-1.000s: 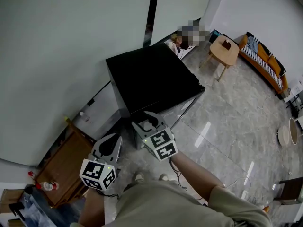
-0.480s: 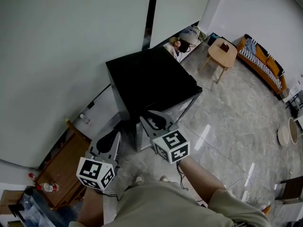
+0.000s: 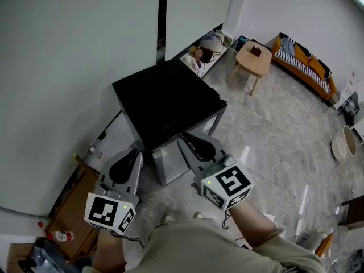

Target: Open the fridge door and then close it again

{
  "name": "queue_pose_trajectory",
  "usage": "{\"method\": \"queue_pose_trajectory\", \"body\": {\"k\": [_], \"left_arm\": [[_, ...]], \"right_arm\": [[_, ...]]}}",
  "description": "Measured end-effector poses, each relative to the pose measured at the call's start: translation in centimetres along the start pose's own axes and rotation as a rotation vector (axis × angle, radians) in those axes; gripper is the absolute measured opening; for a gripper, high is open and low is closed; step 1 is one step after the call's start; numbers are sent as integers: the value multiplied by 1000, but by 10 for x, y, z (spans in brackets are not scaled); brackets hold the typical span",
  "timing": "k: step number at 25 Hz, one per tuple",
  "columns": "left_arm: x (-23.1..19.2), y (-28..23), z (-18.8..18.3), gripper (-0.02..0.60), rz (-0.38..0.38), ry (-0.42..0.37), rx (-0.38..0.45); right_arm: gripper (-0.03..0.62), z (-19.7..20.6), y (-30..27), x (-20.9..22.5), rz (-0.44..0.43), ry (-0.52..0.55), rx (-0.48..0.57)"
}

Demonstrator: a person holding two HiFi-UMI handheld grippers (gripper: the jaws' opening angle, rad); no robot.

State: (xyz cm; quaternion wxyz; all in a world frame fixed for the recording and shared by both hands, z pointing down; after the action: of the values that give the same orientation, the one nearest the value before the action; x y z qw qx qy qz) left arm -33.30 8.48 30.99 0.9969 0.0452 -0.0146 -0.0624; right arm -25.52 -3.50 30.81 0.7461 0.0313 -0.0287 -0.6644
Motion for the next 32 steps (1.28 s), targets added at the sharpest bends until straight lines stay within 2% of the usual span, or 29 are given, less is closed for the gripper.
{"method": "queue_pose_trajectory", "body": {"k": [8,16,21,26,32], "left_arm": [[33,-12,-18,29,51,-24,18],[56,-21,-9,29,84,-64,-19],[71,-26,11,29,105,-31,-66],[79,-25,20,29,111,-2,-90],[79,-26,21,29,109,-5,-95]], "right_arm": [[8,-28,56,22,68,42,28],[3,-11,98,44,135,-2,-12],[-3,12,113,51,145,-19,-79],[-3,18,117,52,144,-24,-88],[-3,21,115,46,119,-24,-113]]}}
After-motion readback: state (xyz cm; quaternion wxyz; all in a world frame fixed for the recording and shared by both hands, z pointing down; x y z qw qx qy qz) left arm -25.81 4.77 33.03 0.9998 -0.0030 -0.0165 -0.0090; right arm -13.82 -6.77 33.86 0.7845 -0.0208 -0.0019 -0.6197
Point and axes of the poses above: the fingertips, and each gripper's own axes: y backward along the fingers, x to its right, z out of its underside, the point moved 3 cm from there along y, backward along the fingers, and after that the axes turned 9 degrees about x, right-handed, at the moved point
